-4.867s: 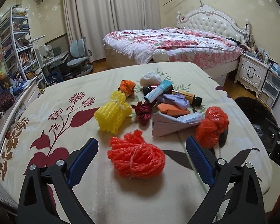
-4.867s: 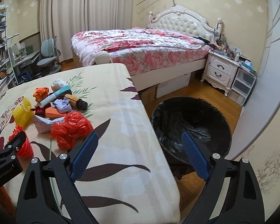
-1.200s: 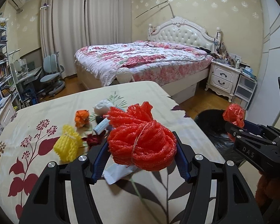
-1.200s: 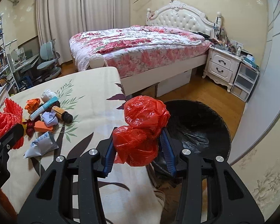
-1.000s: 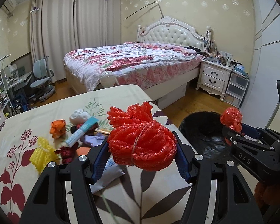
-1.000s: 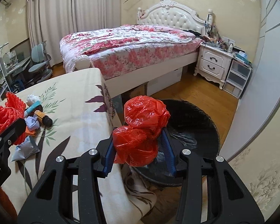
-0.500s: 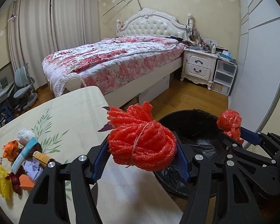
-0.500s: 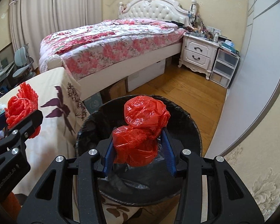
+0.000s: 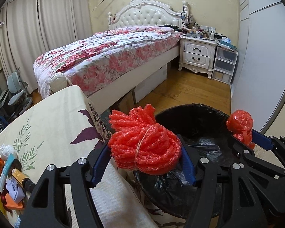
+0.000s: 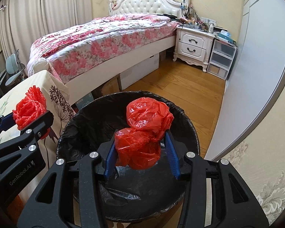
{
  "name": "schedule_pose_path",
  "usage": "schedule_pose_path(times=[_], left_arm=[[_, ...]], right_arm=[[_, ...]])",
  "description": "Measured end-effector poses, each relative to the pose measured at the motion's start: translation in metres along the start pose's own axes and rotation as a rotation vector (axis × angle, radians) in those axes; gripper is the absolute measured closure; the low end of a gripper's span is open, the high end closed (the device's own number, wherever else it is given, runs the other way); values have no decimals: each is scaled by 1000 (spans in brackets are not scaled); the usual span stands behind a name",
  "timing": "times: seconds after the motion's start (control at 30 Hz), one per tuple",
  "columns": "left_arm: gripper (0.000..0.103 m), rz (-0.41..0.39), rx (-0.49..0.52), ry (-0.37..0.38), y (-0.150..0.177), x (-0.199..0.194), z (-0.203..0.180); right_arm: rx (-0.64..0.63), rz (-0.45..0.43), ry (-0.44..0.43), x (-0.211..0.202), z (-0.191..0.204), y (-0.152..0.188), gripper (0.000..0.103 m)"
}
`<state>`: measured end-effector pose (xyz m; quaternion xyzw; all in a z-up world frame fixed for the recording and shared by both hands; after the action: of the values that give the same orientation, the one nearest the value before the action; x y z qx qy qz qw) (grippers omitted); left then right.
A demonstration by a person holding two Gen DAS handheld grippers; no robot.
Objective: Collect trash
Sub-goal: 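Open the right tool to drop the red bag while the left drops the orange net, then move both open tools back over the bed toward the white tube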
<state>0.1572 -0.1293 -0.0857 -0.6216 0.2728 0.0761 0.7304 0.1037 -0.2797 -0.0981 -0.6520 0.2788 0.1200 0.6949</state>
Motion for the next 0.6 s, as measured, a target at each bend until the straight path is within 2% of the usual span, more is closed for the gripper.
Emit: schedule_pose_path(times=[0.07, 0.1, 0.33, 0.6], left_arm=[[24, -5, 4, -7, -3, 1, 0], [23, -9, 5, -13, -3, 1, 0], [16, -12, -18, -40, -5, 0, 7], [15, -31, -31, -71, -8, -14, 20]], right_arm=[[3, -7, 13, 0, -2, 0, 47], [3, -15, 22, 0, -3, -1, 42], [17, -22, 68, -4, -12, -3, 40], [16, -30, 75, -18, -11, -3, 33]])
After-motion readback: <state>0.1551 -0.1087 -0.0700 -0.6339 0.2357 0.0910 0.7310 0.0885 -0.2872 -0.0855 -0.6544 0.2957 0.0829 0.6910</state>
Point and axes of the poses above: each gripper's, at about its wrist camera, not at the fingertips, and x roughly the way its jaws point, z to its left, y to its underside, the point moved 5 cm from there along x, roughly the way its jaws point, and after that the axes turned 12 degrees about -z, right-handed, at the moved point
